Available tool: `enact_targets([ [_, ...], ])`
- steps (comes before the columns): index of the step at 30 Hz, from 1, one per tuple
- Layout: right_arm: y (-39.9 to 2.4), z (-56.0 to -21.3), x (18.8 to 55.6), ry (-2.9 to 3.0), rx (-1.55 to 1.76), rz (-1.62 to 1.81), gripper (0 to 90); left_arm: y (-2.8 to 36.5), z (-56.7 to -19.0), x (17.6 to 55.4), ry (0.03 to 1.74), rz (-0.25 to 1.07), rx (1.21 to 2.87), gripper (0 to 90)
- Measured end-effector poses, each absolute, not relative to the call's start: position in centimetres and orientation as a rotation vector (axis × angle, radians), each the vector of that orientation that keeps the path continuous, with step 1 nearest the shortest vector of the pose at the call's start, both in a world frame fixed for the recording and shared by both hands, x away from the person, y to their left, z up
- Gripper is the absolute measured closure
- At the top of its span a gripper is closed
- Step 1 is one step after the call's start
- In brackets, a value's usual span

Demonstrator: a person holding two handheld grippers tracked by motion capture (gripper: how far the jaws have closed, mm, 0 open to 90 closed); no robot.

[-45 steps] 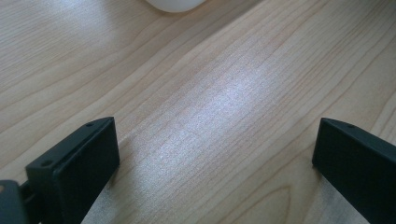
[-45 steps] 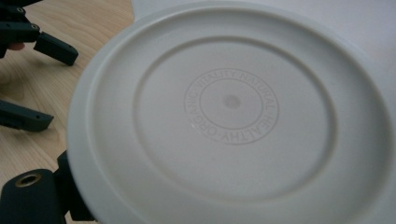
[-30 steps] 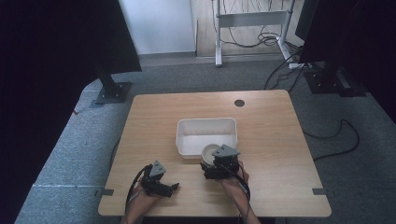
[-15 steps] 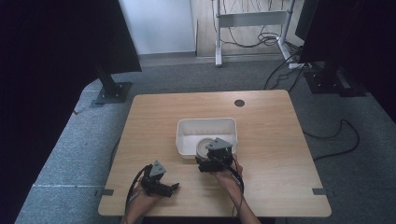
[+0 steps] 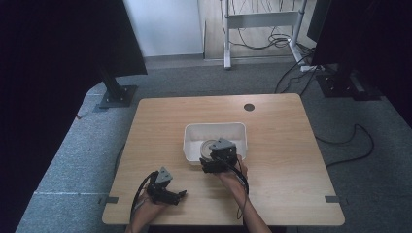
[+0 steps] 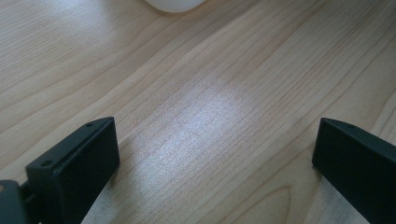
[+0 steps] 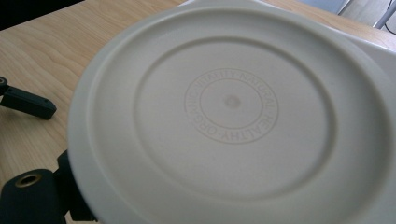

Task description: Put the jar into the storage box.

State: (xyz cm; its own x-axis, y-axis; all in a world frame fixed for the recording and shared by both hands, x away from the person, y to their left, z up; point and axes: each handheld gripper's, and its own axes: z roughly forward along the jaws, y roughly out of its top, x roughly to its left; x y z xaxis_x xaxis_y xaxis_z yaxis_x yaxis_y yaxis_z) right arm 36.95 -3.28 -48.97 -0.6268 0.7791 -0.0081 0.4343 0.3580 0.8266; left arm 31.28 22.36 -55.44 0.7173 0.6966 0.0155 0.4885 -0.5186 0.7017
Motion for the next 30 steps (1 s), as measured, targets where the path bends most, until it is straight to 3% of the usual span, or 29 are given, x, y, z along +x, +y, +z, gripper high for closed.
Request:
enact_targets([
  [30, -0.7, -50.0, 40.6, 2.234, 1.047, 1.15, 9.2, 22.4, -55.4, 31.3, 0.891, 0.385, 2.225, 0.3],
])
